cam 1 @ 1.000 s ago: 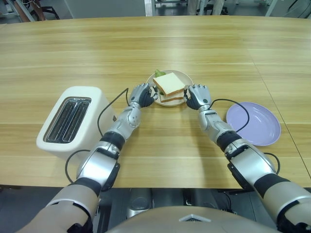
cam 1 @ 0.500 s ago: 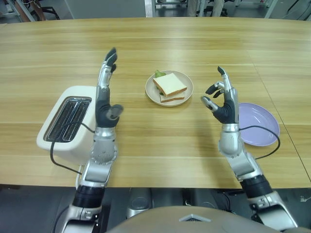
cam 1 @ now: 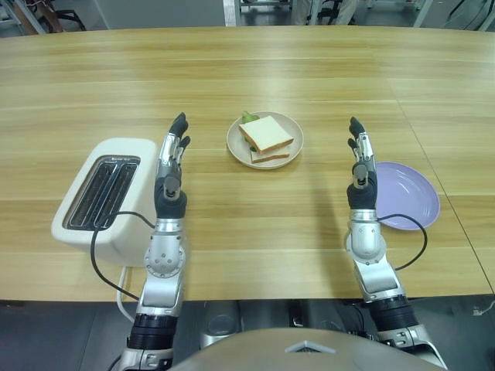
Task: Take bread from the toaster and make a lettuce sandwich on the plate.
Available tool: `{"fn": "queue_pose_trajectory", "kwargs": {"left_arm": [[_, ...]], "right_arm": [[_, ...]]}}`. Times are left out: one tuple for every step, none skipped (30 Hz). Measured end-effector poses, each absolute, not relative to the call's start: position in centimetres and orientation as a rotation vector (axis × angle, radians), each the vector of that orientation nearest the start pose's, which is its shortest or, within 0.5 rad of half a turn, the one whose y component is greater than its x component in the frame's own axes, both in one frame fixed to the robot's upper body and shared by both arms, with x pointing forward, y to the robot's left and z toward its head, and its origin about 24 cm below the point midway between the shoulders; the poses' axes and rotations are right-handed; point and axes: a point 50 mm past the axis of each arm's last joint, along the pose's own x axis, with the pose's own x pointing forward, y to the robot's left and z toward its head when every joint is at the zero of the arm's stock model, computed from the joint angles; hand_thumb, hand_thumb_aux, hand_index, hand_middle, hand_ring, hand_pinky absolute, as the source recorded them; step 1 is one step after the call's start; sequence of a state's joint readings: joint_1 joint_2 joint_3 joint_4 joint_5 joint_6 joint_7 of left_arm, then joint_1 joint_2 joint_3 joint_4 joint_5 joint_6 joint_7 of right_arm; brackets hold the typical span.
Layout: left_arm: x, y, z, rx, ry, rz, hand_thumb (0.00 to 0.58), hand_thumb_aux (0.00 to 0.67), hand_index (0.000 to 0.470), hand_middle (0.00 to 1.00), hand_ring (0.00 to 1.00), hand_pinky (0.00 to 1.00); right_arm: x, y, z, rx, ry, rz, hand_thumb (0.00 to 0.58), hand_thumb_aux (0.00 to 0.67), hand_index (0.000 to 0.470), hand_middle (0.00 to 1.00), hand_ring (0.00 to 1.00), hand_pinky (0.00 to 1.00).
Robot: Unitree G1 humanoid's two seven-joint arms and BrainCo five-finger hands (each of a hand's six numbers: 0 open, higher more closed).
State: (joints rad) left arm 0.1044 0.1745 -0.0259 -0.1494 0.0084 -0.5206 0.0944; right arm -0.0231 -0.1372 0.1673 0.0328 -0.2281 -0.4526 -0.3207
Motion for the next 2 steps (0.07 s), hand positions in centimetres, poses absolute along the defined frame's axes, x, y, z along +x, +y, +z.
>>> {"fn": "queue_pose_trajectory", "kwargs": {"left_arm": [[21.83, 17.27, 10.18, 0.152, -0.570, 0.020, 0.000, 0.000, 0.000, 0.00, 0.00, 0.00], [21.82, 17.24, 10.17, 0.154, -0.569, 0.017, 0.000, 0.000, 0.000, 0.00, 0.00, 0.00]], "right_arm": [[24.45, -13.51, 8.09, -0.249, -0.492, -0.059, 0.000, 0.000, 0.000, 0.00, 0.00, 0.00], [24.44, -13.48, 8.11, -0.248, -0.493, -0.058, 0.000, 0.000, 0.000, 0.00, 0.00, 0.00]]}}
